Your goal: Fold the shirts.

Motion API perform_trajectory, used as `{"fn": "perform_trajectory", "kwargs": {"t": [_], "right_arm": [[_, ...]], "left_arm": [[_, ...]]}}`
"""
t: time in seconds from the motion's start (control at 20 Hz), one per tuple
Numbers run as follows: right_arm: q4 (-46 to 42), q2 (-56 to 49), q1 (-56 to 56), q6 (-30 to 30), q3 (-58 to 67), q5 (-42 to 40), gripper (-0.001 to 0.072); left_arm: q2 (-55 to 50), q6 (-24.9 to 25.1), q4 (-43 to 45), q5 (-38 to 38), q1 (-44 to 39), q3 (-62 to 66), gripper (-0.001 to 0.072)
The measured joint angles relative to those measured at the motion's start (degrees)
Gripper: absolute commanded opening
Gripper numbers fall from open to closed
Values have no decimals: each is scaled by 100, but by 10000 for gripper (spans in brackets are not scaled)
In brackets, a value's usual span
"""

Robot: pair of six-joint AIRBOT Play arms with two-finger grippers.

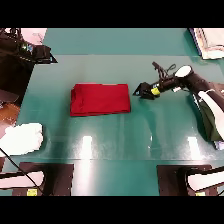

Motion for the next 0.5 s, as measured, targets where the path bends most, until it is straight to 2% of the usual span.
{"fn": "perform_trajectory", "kwargs": {"t": [0.3, 0.45, 0.5], "right_arm": [[925, -809, 389, -251, 232, -201, 614], [1023, -1252, 778, -282, 776, -258, 451], [1014, -1377, 907, -293, 973, -310, 334]], "left_arm": [[-11, 2, -2, 33, -9, -22, 26], [-11, 2, -4, 28, -9, -26, 25], [-11, 2, -4, 24, -9, -26, 25]]}}
